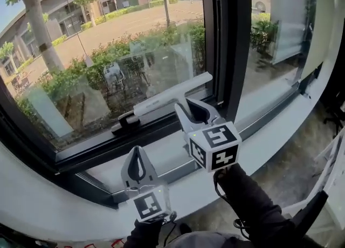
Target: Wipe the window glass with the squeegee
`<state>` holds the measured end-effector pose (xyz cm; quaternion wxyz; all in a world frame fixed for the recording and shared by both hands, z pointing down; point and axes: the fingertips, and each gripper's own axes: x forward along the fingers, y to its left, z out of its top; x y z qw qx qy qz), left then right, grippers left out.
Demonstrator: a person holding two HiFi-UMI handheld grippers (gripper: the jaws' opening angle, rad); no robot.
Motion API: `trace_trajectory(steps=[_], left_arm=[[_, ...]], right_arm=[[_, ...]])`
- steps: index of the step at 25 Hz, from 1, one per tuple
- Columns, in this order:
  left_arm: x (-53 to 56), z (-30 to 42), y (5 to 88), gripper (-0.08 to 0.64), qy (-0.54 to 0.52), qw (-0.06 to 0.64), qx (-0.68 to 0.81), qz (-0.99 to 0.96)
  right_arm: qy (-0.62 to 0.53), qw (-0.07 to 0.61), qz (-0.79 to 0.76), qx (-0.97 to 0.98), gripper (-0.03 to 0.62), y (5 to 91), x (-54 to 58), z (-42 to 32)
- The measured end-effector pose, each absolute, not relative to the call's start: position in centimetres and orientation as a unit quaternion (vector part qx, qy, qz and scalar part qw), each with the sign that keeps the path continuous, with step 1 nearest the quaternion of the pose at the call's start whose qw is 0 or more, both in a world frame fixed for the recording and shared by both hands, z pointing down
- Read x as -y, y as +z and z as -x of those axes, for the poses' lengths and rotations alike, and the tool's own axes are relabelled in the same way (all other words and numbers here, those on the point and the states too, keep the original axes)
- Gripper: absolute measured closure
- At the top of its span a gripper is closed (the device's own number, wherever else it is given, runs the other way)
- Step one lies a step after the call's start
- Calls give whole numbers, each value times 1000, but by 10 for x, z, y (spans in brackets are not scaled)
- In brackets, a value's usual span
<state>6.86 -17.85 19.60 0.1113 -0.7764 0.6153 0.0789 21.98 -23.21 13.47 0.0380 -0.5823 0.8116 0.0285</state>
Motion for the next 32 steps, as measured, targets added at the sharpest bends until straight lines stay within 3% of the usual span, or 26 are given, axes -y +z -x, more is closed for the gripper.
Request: trace_trajectory(steps=[3, 13, 32], left_arm=[[187, -70, 180, 565, 78, 138, -602, 783], [233, -90, 168, 565, 84, 129, -565, 811], [266, -105, 132, 565, 90, 163, -588, 787]], right_arm=[[46, 54, 589, -805, 511, 87, 253, -222], [92, 75, 618, -778, 511, -25, 315, -253], [146, 110, 579, -795, 511, -136, 365, -255]])
